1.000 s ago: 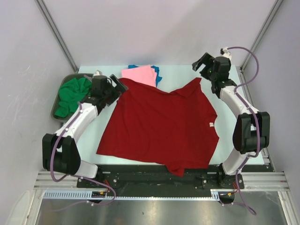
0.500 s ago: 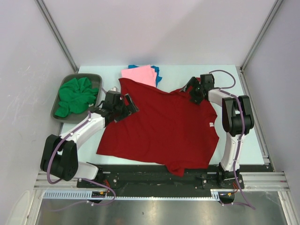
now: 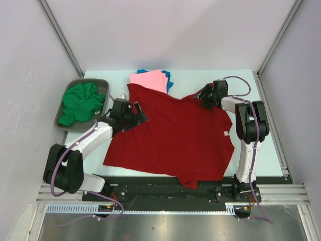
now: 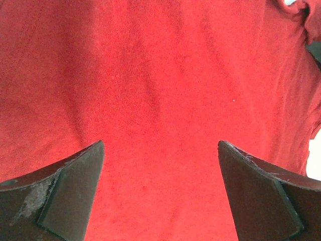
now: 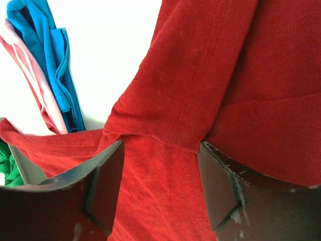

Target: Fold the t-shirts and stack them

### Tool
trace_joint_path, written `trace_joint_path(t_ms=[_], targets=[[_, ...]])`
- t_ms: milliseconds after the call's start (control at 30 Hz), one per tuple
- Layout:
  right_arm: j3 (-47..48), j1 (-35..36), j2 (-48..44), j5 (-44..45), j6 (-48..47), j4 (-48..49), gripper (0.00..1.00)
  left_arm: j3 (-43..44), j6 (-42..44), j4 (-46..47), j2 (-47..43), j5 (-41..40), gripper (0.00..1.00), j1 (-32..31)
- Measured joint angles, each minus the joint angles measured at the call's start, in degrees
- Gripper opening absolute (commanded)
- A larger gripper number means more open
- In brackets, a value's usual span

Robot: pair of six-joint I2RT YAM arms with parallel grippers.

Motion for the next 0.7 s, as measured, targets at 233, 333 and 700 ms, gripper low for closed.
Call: trace_joint_path(t_ms=[233, 333, 700], targets=[[0.00, -0.66, 0.87, 0.26, 0.11, 0.83, 0.43, -0.48, 0.04, 0.46, 0.76, 0.02, 1.00, 0.00], [0.00, -0.90, 1.01, 0.70, -0.15, 0.66, 0.28, -0.87, 0.04, 0.61, 0.81, 0.00, 1.00, 0.00], [1.92, -0.74, 1.22, 2.29, -2.05, 0.90, 0.00, -1.11, 0.15, 0.63, 0.98, -0.11, 1.00, 0.00]])
